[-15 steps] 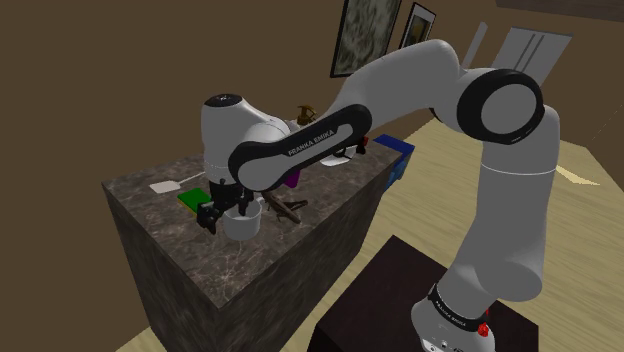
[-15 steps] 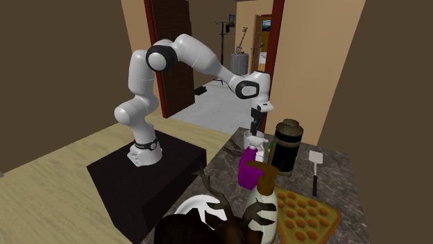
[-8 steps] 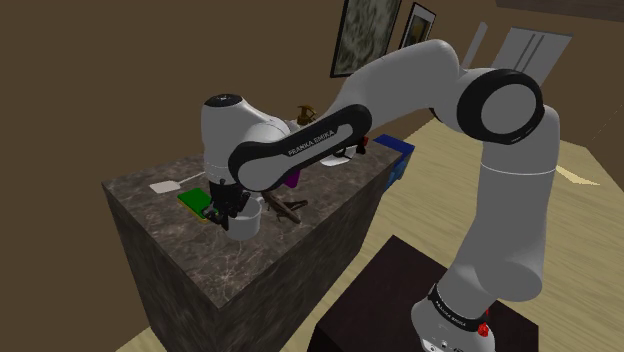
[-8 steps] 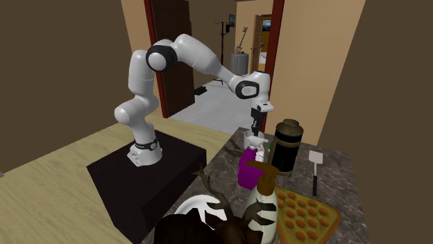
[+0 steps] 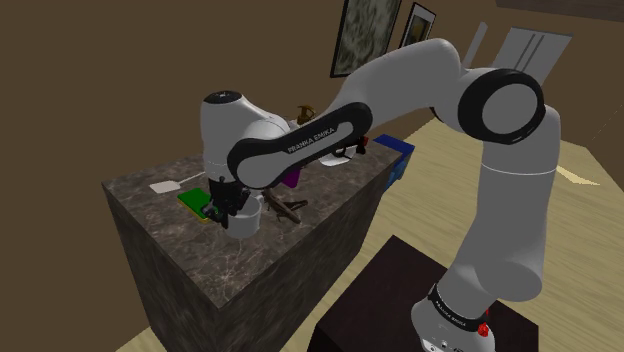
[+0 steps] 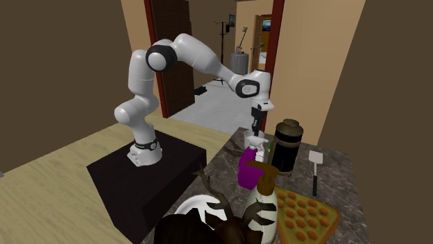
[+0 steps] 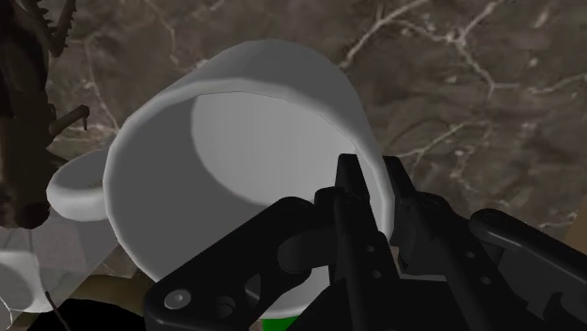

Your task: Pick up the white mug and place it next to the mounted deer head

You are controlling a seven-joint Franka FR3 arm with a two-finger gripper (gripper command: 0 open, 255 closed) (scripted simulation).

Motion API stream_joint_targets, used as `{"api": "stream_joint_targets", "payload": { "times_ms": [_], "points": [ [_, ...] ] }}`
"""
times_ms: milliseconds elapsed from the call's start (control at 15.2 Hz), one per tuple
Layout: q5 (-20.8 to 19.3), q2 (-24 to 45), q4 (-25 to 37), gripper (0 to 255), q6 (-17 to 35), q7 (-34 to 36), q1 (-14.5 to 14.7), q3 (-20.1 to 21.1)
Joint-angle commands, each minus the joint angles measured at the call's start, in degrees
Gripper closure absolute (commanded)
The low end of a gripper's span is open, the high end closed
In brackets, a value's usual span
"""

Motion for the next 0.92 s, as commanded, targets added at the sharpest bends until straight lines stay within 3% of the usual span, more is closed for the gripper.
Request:
{"api": "stream_joint_targets", "payload": {
  "times_ms": [0, 858],
  "points": [
    [0.5, -0.9, 0.2, 255, -1.1, -0.3, -0.2, 0.2],
    [3.0, -4.8, 5.2, 255, -9.6, -2.4, -0.6, 1.1]
  ]
}}
